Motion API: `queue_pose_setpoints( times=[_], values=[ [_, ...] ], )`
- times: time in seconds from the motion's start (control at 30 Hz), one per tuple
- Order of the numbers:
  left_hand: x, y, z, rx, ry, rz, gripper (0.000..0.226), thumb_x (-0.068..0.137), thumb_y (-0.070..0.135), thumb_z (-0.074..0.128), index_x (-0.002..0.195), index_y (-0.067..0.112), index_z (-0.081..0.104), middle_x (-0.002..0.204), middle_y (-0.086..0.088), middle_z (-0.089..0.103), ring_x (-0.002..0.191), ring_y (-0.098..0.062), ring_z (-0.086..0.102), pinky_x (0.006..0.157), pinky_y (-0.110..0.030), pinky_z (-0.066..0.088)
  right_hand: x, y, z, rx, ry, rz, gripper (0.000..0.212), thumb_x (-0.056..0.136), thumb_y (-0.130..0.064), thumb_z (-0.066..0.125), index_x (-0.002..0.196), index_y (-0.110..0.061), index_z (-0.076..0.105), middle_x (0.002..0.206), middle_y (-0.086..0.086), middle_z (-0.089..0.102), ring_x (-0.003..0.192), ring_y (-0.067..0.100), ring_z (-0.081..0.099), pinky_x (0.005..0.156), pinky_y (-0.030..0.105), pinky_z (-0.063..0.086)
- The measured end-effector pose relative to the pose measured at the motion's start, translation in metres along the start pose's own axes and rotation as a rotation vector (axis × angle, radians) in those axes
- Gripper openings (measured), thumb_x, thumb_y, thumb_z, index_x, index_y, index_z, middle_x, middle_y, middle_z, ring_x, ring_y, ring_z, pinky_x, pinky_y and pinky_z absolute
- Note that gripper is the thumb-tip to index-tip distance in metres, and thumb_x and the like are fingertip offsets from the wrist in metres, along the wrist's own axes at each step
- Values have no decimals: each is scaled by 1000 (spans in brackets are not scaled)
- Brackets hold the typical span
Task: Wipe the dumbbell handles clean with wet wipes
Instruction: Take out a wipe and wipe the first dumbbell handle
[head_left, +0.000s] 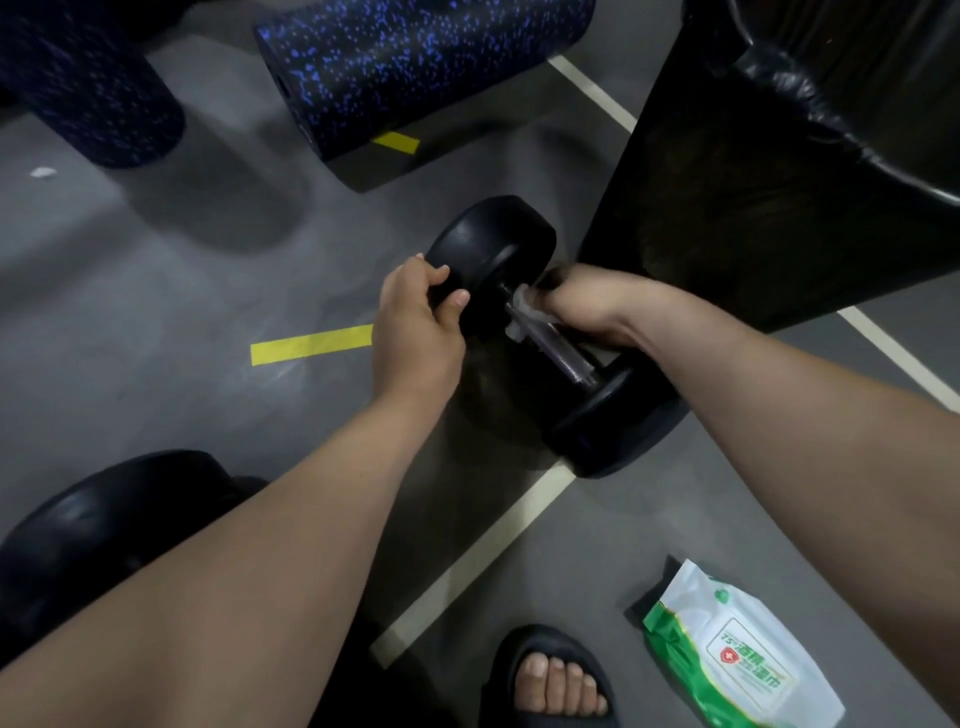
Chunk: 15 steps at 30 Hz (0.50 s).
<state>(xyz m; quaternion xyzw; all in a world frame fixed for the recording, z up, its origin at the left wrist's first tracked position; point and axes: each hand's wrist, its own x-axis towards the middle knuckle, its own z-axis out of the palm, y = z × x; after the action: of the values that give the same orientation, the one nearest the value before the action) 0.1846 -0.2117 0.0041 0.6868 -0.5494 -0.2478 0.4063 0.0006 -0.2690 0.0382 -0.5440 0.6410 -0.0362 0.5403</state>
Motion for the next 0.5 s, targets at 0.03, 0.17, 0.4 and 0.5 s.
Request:
queue_pose_setpoints(
  times=[0.03,0.17,0.4,0.5],
  values=[
    [0,0,0,4,3,-1,19,95,14,65,112,7,60,126,-4,58,109,5,45,85,7,25,-8,-1,-4,-146,19,-30,21,97,-32,63,85,-17,71,83,1,74,79,18,69,68,25,51],
    [-2,4,1,-5,-3,2,18,95,15,65,111,8,61,121,7,53,99,12,38,80,8,24,-24,0,-12,-732,74,-47,27,89,-39,71,93,-14,61,92,7,66,82,25,61,68,32,46],
    [-4,1,6,-31,25,-4,18,96,15,64,112,8,61,120,10,51,104,12,38,83,7,25,-4,-8,10,-358,319,-2,31,85,-41,73,96,-13,68,91,7,70,85,26,67,66,28,45],
    [-6,1,8,-42,47,8,19,96,14,64,114,7,62,128,0,58,112,13,38,87,9,22,14,-11,17,-236,369,-31,36,83,-42,73,108,-15,71,101,7,72,93,26,69,69,28,47]
  ],
)
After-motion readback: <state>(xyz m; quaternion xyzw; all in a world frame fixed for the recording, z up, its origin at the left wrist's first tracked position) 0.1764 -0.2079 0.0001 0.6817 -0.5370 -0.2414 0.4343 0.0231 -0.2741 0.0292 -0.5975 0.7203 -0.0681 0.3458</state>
